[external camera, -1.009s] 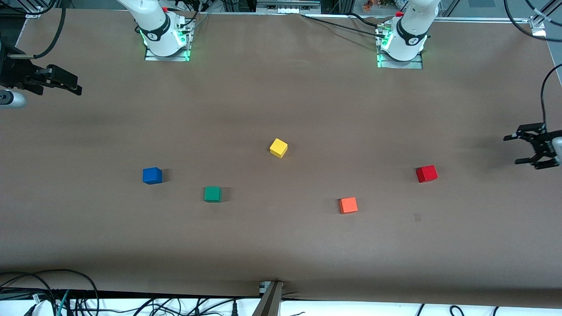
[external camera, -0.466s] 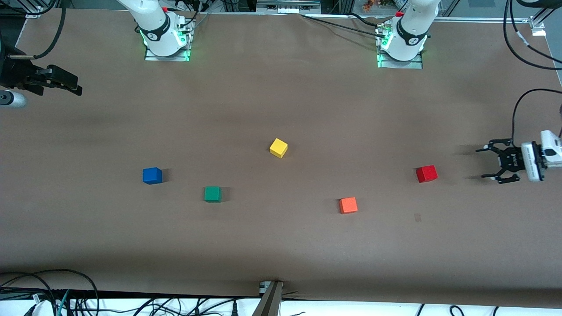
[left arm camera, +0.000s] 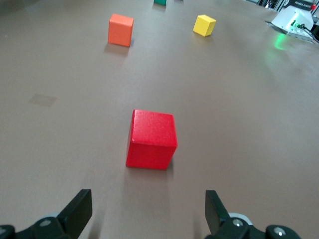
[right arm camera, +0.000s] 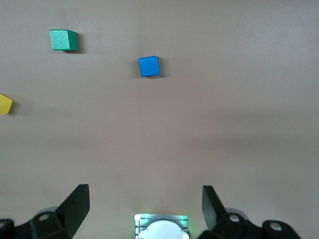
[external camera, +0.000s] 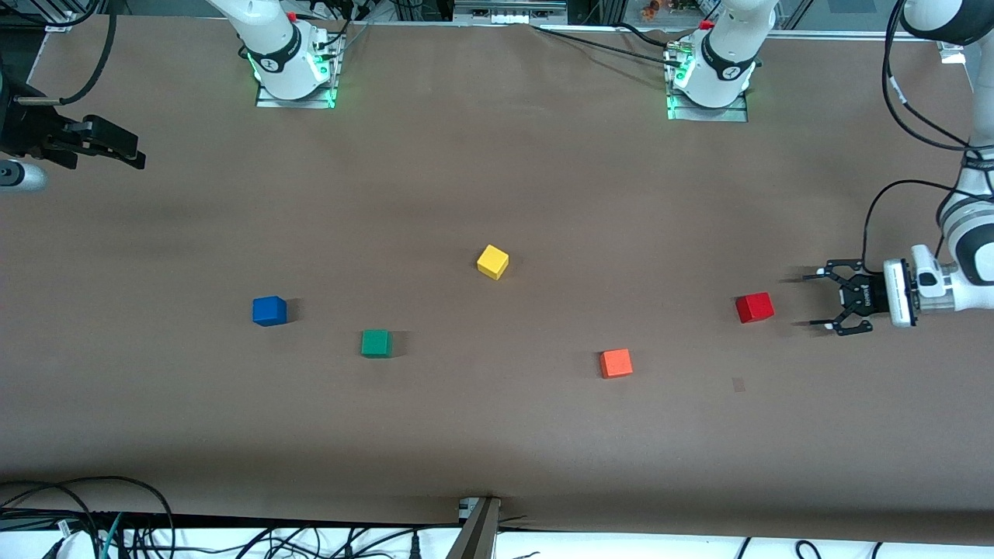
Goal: Pass red block to right arm, stack on blue
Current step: 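Close the left gripper on the red cube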
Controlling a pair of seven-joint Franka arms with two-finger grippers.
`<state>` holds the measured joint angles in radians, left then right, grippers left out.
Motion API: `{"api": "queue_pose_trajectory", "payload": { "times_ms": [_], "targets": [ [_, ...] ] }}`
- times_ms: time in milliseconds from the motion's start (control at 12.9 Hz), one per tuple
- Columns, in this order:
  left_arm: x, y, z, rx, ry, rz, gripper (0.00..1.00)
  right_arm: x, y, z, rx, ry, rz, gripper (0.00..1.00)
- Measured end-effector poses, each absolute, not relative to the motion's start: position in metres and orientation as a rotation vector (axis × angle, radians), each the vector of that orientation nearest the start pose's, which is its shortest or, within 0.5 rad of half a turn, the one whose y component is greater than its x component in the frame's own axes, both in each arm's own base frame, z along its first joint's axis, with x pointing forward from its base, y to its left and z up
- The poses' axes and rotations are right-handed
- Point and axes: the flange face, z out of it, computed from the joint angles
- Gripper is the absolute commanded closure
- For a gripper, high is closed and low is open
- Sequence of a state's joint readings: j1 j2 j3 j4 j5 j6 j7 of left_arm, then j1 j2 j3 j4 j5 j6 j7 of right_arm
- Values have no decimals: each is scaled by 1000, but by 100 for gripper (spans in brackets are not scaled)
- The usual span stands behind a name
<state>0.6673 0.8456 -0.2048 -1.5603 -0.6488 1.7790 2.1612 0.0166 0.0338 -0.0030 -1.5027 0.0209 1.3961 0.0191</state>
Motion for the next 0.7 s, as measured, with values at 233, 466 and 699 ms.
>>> {"api": "queue_pose_trajectory", "payload": {
  "times_ms": [233, 466, 699],
  "targets": [
    [588, 239, 125, 1730, -1389, 791, 0, 546, 10, 623, -3115, 6, 220, 0],
    [587, 225, 107, 1666, -1388, 851, 0, 547, 9, 623, -3115, 7, 222, 0],
    [588, 210, 93, 1603, -1391, 912, 0, 547, 9, 622, -3115, 7, 223, 0]
  ]
}}
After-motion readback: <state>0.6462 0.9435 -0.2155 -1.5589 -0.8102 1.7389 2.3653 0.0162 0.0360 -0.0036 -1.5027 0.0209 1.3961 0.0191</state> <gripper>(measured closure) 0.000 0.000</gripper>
